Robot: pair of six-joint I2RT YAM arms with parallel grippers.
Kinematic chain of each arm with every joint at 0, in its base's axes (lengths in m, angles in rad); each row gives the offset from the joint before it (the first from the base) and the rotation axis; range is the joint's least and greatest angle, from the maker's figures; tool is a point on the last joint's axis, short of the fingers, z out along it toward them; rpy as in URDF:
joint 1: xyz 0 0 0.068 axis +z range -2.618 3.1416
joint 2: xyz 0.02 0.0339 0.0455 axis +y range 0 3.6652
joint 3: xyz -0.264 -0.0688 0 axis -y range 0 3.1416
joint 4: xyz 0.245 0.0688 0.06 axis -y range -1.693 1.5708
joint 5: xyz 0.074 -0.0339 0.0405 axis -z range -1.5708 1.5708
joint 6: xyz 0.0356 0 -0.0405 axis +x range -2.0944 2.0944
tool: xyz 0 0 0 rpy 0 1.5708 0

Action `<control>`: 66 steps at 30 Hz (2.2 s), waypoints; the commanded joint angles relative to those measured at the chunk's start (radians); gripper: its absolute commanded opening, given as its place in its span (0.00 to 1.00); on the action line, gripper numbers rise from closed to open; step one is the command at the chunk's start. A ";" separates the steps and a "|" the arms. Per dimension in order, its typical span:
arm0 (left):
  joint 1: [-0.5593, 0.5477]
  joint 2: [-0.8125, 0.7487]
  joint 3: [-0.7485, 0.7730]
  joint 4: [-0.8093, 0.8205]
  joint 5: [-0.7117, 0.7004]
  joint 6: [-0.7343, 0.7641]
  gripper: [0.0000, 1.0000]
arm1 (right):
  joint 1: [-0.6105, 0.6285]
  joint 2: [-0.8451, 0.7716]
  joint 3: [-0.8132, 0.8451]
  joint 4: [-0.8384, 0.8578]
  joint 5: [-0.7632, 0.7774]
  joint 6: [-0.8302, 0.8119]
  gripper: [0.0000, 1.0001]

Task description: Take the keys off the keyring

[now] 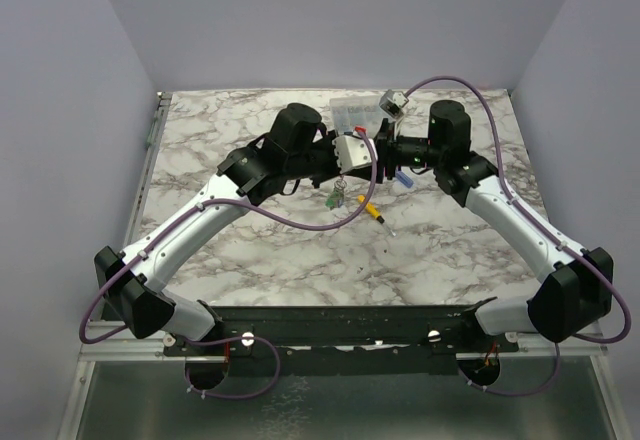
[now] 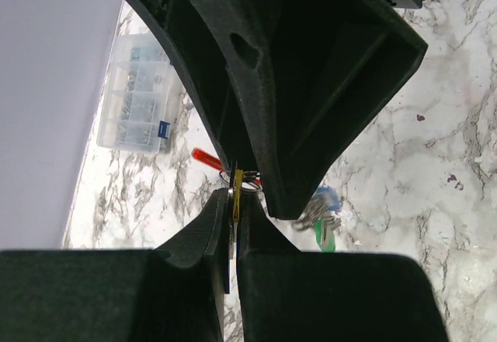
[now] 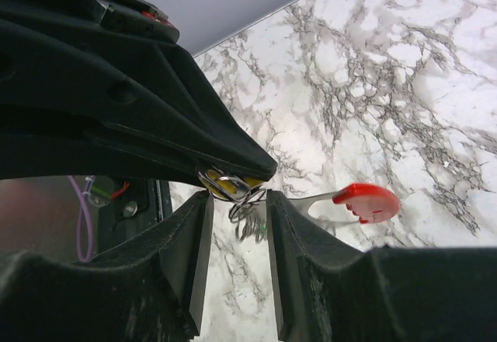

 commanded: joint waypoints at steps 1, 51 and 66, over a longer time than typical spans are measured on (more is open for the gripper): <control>-0.014 -0.029 0.003 0.036 0.040 0.020 0.00 | 0.005 0.015 0.039 0.014 0.032 0.014 0.39; 0.027 -0.004 -0.011 0.034 -0.020 -0.073 0.00 | 0.005 -0.229 -0.158 0.103 0.066 -0.422 0.01; 0.026 -0.012 -0.034 0.036 -0.028 -0.074 0.00 | 0.005 -0.228 -0.155 0.103 0.059 -0.401 0.01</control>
